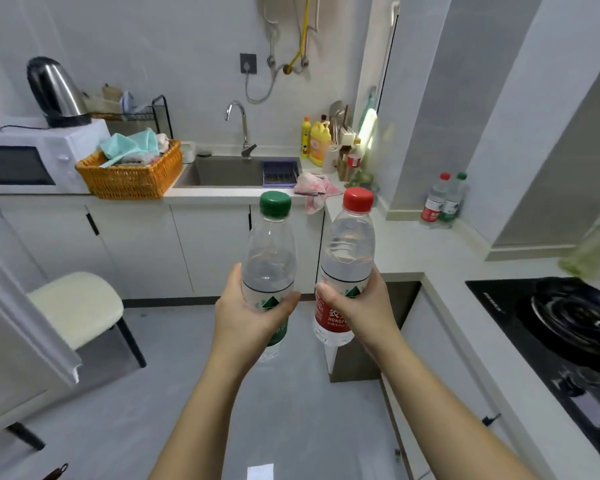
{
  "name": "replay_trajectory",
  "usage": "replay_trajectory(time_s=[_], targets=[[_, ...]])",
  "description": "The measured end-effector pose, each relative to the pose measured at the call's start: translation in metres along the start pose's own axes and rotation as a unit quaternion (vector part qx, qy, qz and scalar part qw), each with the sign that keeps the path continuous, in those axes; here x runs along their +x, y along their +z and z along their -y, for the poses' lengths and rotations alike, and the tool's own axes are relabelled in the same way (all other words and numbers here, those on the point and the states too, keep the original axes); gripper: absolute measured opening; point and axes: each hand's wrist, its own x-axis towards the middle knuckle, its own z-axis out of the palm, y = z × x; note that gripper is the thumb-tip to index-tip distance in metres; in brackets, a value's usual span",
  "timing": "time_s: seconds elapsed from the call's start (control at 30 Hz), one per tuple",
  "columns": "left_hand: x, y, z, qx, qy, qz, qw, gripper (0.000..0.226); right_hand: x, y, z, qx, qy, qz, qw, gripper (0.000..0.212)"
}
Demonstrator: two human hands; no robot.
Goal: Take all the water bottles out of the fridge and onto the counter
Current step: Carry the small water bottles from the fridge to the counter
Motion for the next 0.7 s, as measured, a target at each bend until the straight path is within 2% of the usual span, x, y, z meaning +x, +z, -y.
replay_trajectory(time_s=[0.2, 0.37, 0.7], targets=[[0.025, 0.089, -0.011, -0.010, 0.017, 0.021, 1.000, 0.050, 0.050, -0.081, -0.012, -0.012, -0.011, -0.021, 1.000, 0.060], [0.033, 0.146, -0.012, -0.014, 0.016, 0.028, 0.999, 0.051, 0.075, -0.134, -0.024, -0.015, -0.016, -0.028, 0.999, 0.071], [0.062, 0.219, -0.010, -0.012, 0.018, 0.058, 0.998, 0.051, 0.108, -0.193, -0.046, -0.017, 0.005, -0.048, 0.999, 0.066]])
